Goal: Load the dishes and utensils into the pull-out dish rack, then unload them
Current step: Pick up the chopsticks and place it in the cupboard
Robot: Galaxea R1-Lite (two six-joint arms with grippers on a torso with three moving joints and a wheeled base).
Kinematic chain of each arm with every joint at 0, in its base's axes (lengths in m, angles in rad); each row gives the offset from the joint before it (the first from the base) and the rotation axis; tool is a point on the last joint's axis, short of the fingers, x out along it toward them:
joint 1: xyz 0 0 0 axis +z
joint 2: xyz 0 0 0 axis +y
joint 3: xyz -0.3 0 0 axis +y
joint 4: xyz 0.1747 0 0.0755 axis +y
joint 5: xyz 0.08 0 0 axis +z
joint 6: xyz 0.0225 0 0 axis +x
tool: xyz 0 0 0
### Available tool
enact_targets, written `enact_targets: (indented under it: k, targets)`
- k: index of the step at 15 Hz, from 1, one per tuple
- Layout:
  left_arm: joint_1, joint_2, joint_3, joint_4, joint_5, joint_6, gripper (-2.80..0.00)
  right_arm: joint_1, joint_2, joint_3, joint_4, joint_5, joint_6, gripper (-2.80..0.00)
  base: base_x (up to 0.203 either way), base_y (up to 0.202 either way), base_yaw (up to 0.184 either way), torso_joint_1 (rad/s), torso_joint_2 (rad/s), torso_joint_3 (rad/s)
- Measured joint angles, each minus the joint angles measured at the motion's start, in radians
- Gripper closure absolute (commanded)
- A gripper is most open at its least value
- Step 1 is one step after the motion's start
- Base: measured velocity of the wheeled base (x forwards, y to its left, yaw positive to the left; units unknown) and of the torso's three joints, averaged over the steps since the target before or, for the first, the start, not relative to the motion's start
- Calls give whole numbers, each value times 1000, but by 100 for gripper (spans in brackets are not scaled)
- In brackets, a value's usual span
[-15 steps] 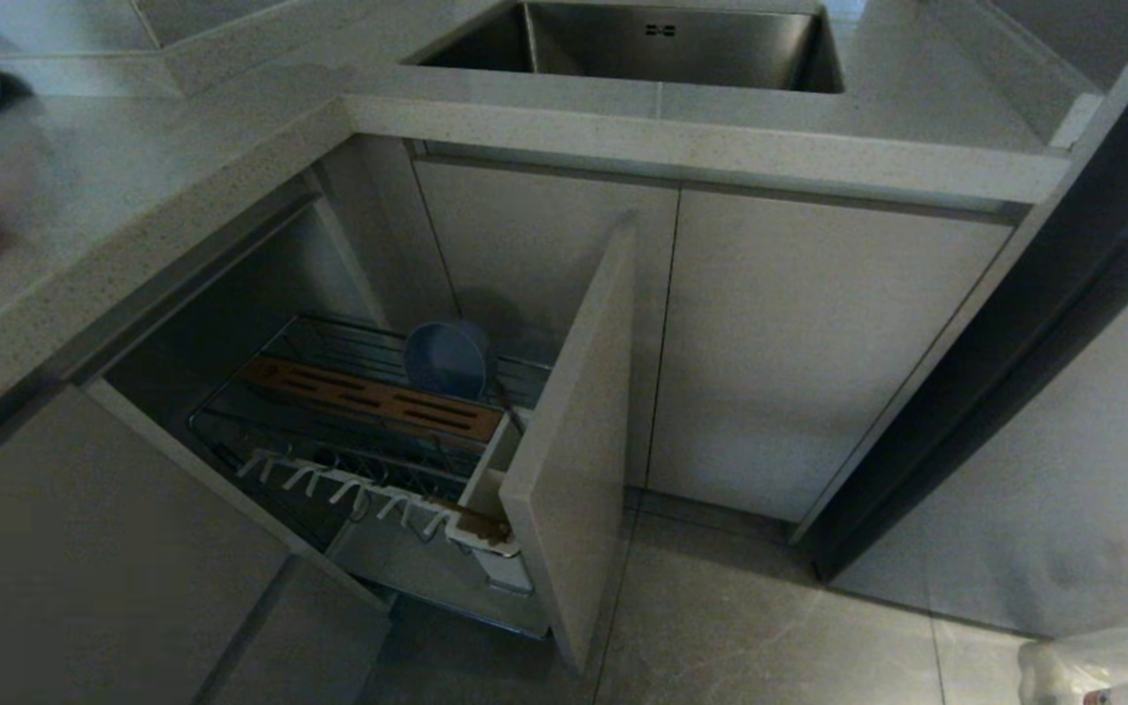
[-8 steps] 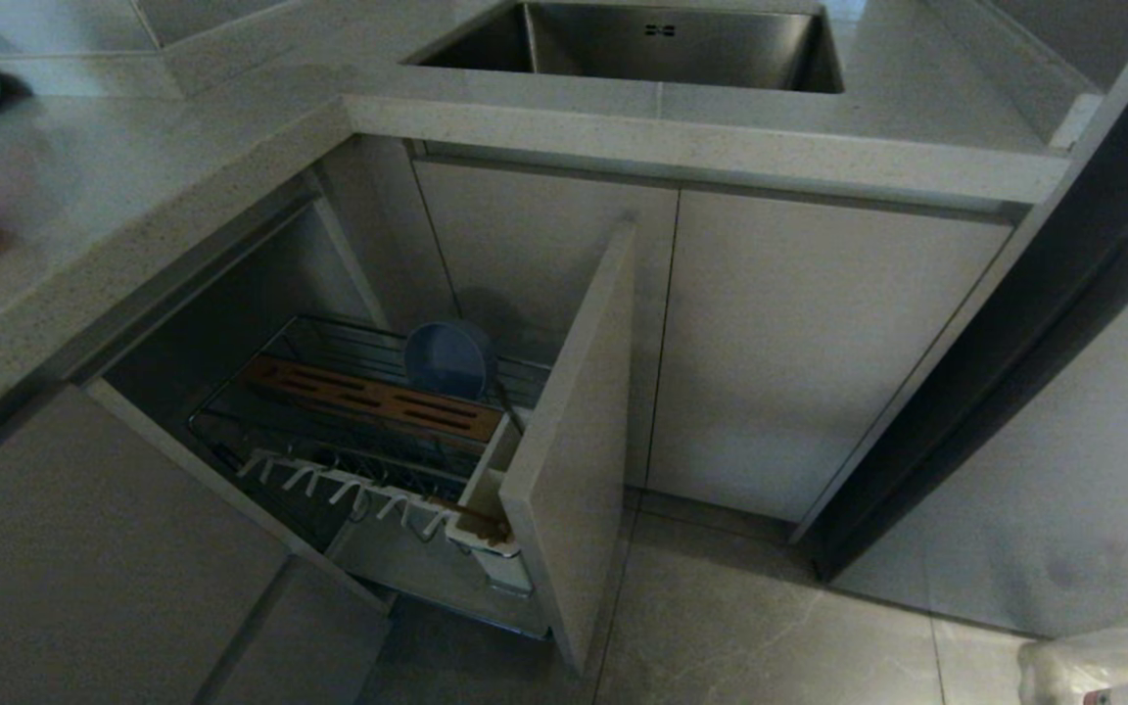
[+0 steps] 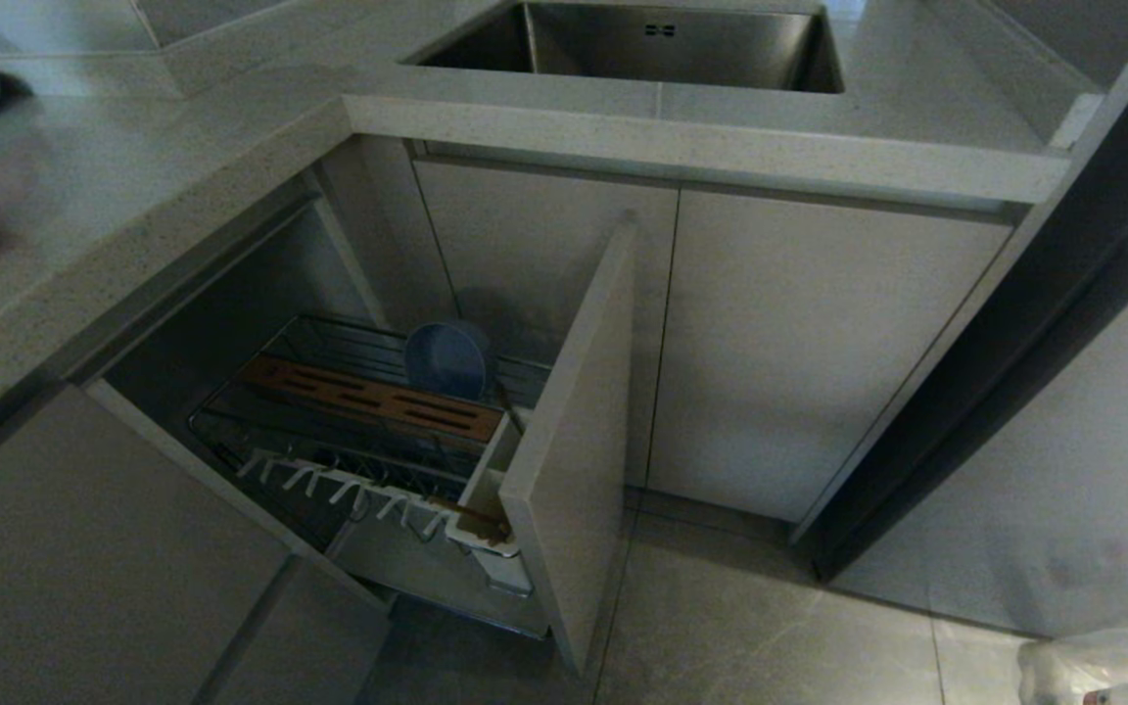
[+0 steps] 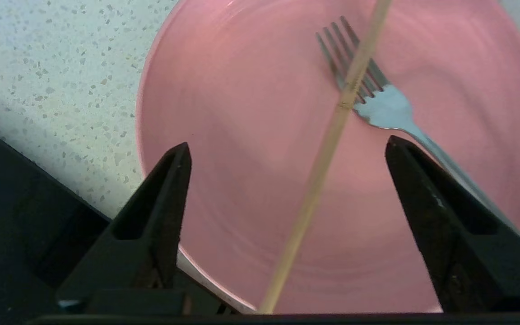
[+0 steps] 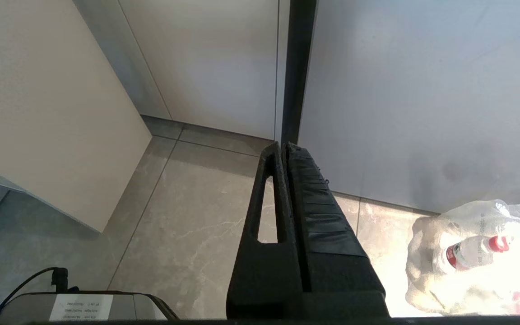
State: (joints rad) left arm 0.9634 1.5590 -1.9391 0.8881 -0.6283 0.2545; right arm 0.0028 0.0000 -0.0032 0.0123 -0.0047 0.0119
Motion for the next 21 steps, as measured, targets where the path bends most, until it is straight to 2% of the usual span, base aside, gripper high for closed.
enact_targets:
  k: [6, 12, 21]
  targets:
    - [1, 27, 3, 1, -3, 0, -280, 0, 0, 0, 0, 0, 0, 0, 0, 0, 0, 0, 0, 0]
    - [-3, 43, 2, -2, -87, -1, -280, 0, 0, 0, 0, 0, 0, 0, 0, 0, 0, 0, 0, 0]
    - [-29, 50, 2, -49, -87, 0, -280, 0, 0, 0, 0, 0, 0, 0, 0, 0, 0, 0, 0, 0]
